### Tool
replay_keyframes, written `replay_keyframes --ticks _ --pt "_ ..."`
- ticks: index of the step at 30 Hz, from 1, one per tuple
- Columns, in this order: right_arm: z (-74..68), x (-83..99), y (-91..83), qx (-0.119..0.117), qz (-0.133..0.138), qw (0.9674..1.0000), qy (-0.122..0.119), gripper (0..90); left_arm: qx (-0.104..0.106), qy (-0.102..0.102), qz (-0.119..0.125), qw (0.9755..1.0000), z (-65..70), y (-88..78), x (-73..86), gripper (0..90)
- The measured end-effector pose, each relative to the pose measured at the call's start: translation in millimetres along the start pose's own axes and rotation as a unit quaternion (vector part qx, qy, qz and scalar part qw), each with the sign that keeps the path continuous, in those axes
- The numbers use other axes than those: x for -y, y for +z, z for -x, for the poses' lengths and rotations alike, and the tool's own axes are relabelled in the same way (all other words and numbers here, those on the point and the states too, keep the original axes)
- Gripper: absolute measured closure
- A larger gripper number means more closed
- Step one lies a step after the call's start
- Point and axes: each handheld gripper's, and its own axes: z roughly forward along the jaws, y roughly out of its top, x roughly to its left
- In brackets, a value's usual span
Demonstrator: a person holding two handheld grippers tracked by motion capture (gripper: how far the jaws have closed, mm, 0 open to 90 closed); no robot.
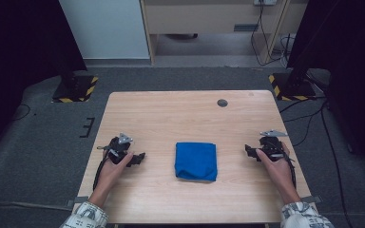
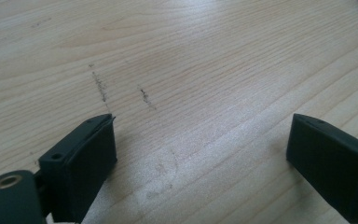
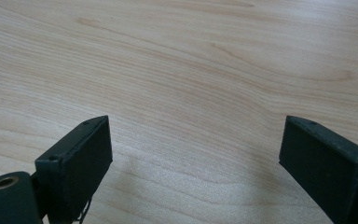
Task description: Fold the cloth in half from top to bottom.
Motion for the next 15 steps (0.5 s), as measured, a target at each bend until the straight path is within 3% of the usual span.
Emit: replay_keyframes --ticks 4,15 --pt "-1.7 3.1 6.5 0.012 -0.019 0.9997 0.000 8.4 -0.002 -0.001 0.012 0.9999 0.3 0.9 2.7 5.7" --pt "-6.1 7.6 7.2 0.016 -0.009 0.9998 0.002 5.5 -0.008 -0.006 0.011 0.9999 1.6 0.2 3.8 4.6"
